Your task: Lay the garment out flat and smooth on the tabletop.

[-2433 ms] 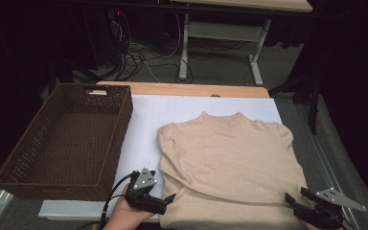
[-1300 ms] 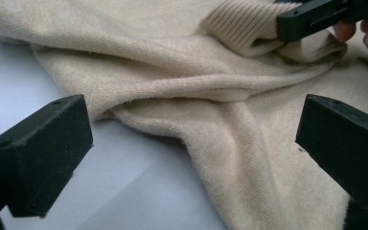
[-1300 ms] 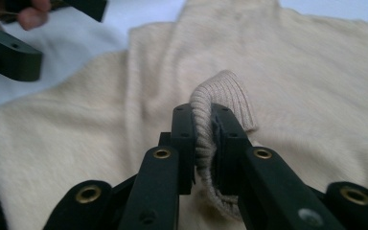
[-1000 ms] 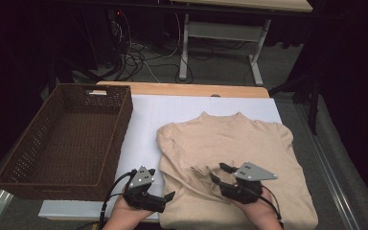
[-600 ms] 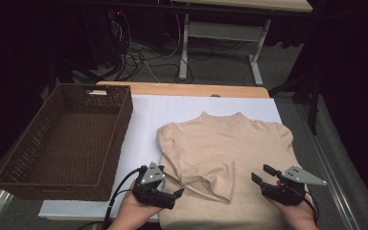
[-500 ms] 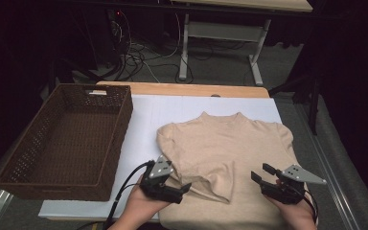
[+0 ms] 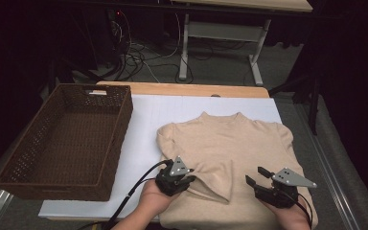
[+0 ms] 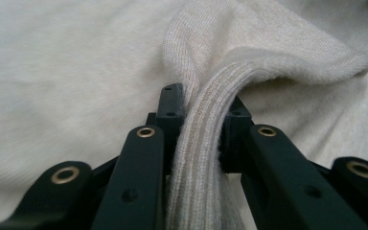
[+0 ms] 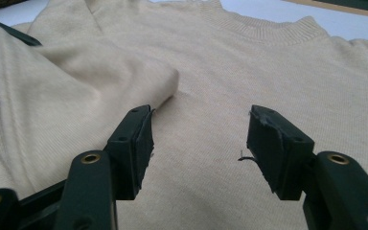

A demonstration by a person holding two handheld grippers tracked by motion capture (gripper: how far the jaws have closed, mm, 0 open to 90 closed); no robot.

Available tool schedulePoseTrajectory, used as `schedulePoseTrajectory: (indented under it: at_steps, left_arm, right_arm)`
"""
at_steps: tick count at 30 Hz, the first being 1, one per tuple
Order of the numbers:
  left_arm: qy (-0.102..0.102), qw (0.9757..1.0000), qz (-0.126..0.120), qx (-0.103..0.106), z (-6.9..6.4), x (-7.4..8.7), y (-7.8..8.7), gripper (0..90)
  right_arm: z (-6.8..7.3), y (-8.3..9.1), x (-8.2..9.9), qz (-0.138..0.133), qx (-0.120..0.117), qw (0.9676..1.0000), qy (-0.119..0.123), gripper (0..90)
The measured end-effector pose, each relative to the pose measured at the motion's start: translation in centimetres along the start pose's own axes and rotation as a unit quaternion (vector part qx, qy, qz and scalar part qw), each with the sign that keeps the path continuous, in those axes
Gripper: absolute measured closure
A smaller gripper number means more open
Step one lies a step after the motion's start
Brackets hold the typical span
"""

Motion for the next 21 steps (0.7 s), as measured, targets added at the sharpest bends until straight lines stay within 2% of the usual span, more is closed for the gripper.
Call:
schedulePoseTrajectory:
  at_steps: [3,6,9,11,12,14,15,16,18,19,20,21]
  left_arm:
    - [0.027,0.9993,-0.011,-0.022,0.2,1.6,2.6,72.9]
    - [0.06,0.9967,-0.013,-0.053,0.2,4.1,5.6,72.8]
    - [0.085,0.9932,-0.001,-0.08,-0.2,7.0,8.2,71.7]
    - [0.095,0.9915,0.012,-0.087,-0.4,8.4,9.5,66.9]
    - [0.1,0.9911,0.018,-0.085,-0.5,8.9,9.9,61.9]
    - [0.109,0.9909,0.042,-0.068,-0.7,9.4,10.3,38.1]
    - [0.107,0.9915,0.052,-0.051,-0.8,9.3,10.2,29.2]
    - [0.101,0.9924,0.055,-0.044,-1.0,9.1,10.2,22.9]
    - [0.087,0.995,0.037,-0.032,-1.3,8.1,10.2,18.1]
    - [0.087,0.995,0.037,-0.032,-1.3,8.1,10.2,17.8]
    - [0.078,0.9967,0.011,-0.017,-1.3,6.9,10.0,17.8]
    - [0.078,0.9967,0.011,-0.017,-1.3,6.9,10.0,17.8]
  right_arm:
    - [-0.2,-0.2,0.0,-0.006,-0.018,0.9998,-0.001,42.9]
    - [-0.3,-0.6,-0.2,-0.011,-0.034,0.9994,0.0,43.0]
    - [-0.2,-1.0,-0.6,-0.014,-0.042,0.9989,0.01,43.2]
    - [-0.1,-1.0,-0.9,-0.017,-0.043,0.9988,0.017,43.2]
    - [-0.1,-1.0,-1.0,-0.02,-0.043,0.9987,0.018,43.2]
    - [0.0,-1.0,-1.4,-0.024,-0.04,0.9988,0.017,43.1]
    - [0.1,-1.0,-1.6,-0.027,-0.039,0.9988,0.014,43.1]
    - [0.1,-1.0,-1.7,-0.028,-0.039,0.9988,0.011,43.1]
    - [0.3,-1.2,-1.8,-0.027,-0.036,0.9989,0.011,43.2]
    - [0.3,-1.4,-1.9,-0.025,-0.035,0.999,0.01,43.1]
    - [0.4,-1.5,-1.9,-0.023,-0.034,0.9991,0.009,43.1]
    - [0.4,-1.6,-1.8,-0.022,-0.034,0.9991,0.009,43.1]
Point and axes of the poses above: each handheld gripper's, and its own axes: y roughly backward along the jaws, x roughly out of its underside, z roughly to its left, the point moved 2 cm from there along -y, roughly forward along the jaws, and after that the axes turned 4 degrees about -x, right-handed, at the moved point
